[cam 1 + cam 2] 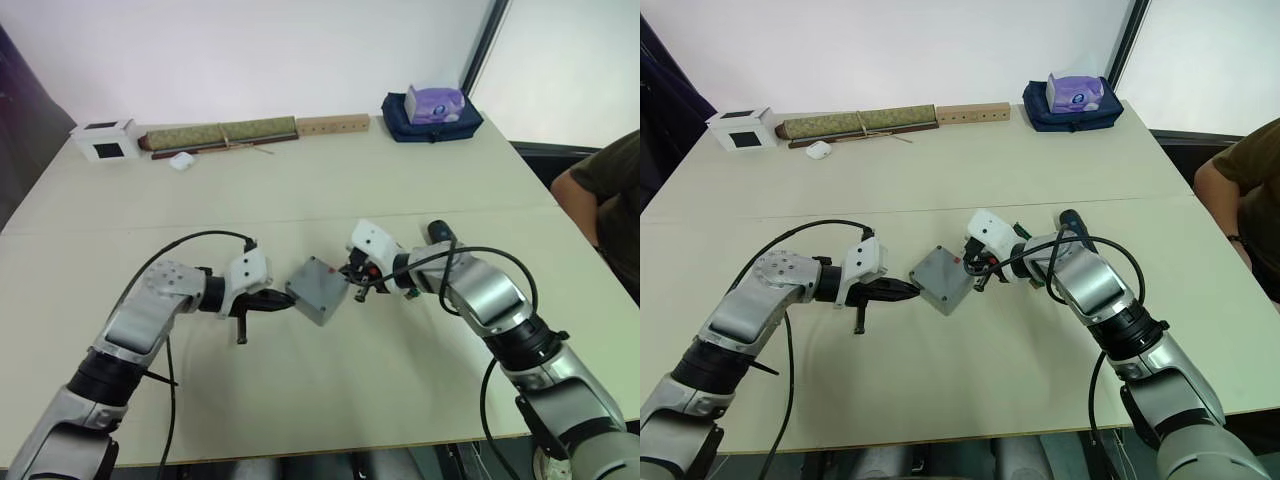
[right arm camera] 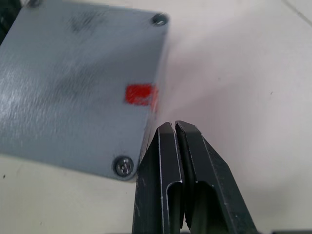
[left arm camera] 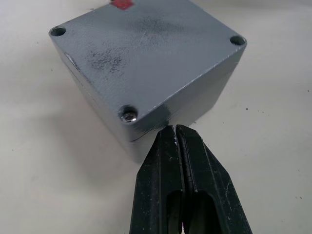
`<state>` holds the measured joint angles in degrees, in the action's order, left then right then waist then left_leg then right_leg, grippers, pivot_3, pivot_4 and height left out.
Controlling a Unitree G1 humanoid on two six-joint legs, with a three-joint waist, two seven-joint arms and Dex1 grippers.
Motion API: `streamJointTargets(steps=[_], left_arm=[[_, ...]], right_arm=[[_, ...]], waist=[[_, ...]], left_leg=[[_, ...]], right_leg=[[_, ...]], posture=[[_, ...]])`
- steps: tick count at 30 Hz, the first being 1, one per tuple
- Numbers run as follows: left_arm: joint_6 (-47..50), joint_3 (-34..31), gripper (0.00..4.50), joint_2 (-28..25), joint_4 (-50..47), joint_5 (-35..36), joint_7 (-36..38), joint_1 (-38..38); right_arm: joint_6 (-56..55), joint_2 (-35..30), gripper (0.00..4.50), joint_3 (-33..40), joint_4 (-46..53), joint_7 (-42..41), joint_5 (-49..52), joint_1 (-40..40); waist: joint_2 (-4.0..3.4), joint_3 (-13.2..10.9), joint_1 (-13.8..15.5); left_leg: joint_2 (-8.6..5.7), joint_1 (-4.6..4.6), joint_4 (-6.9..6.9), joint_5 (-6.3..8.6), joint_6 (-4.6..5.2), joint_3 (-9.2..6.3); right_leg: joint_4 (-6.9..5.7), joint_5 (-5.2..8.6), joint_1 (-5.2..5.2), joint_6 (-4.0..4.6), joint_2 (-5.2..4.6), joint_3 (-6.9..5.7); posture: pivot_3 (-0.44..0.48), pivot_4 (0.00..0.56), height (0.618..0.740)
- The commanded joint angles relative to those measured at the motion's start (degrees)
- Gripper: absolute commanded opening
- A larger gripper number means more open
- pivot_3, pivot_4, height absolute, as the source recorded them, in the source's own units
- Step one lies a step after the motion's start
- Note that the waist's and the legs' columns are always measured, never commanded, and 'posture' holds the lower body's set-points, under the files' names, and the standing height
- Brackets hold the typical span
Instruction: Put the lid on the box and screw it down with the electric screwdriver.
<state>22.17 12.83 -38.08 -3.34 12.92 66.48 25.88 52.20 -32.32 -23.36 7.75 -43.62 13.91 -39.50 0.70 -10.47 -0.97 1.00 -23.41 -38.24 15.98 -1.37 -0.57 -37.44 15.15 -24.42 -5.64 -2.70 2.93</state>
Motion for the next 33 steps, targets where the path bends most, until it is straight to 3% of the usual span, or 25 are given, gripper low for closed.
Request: streamJointTargets(steps=[1, 19, 24, 27, 30, 33], left_arm=[[-1.6, -0.1, 0.00, 0.7, 1.2, -0.7, -0.3, 3.1], [-4.9, -0.8, 0.00, 1.7, 5.9, -2.2, -0.2, 5.3], [-3.1, -3.9, 0.00, -1.2, 2.2, 0.3, 0.8, 3.3], [1.0, -8.0, 0.00, -3.4, -4.5, 5.4, 1.2, 1.4], [4.1, -9.3, 0.00, -3.7, -8.1, 7.8, 0.2, 1.5], [5.9, -9.7, 0.00, -3.4, -10.1, 9.2, -0.8, 2.2]], right_arm=[[1.0, -0.5, 0.06, 0.9, 4.2, -1.1, 0.6, 0.6], [7.1, -2.7, 0.06, 4.9, 13.1, 0.1, 1.3, 4.1], [0.7, -3.7, 0.06, 11.1, 13.1, 5.7, -2.1, 5.5], [-5.2, -2.4, 0.06, 16.1, 6.6, 10.3, -4.1, 5.1], [-8.1, -1.6, 0.79, 16.2, 2.4, 10.6, -4.9, 4.6], [-11.0, 0.4, 1.94, 16.4, -3.4, 12.3, -6.2, 3.5]], waist=[[0.00, 0.0, 0.0], [0.00, 0.0, 0.0], [0.00, 0.0, 0.0], [0.01, 0.0, -0.2], [0.01, 0.0, 0.1], [0.01, 0.0, -0.1]], left_leg=[[0.00, 0.00, 0.00, 0.00, 0.00, 0.00], [0.00, 0.00, 0.00, 0.00, -0.01, -0.02], [0.00, 0.00, 0.00, 0.00, -0.01, -0.02], [0.01, 0.00, 0.01, 0.00, -0.01, 0.00], [0.01, 0.00, 0.01, -0.01, -0.02, 0.00], [0.00, 0.02, 0.00, -0.01, -0.02, 0.01]], right_leg=[[-0.01, 0.00, 0.00, 0.00, 0.00, 0.00], [-0.02, 0.00, 0.00, 0.00, 0.01, -0.01], [-0.02, 0.00, 0.00, 0.00, 0.00, -0.01], [-0.02, 0.00, -0.01, 0.00, 0.01, 0.01], [-0.02, 0.00, 0.00, 0.00, -0.01, 0.00], [-0.03, 0.00, 0.00, 0.00, -0.01, 0.02]], posture=[[0.000, 0.150, 0.740], [0.000, 0.150, 0.740], [0.000, 0.150, 0.740], [0.000, 0.150, 0.740], [0.000, 0.150, 0.740], [0.000, 0.150, 0.740]])
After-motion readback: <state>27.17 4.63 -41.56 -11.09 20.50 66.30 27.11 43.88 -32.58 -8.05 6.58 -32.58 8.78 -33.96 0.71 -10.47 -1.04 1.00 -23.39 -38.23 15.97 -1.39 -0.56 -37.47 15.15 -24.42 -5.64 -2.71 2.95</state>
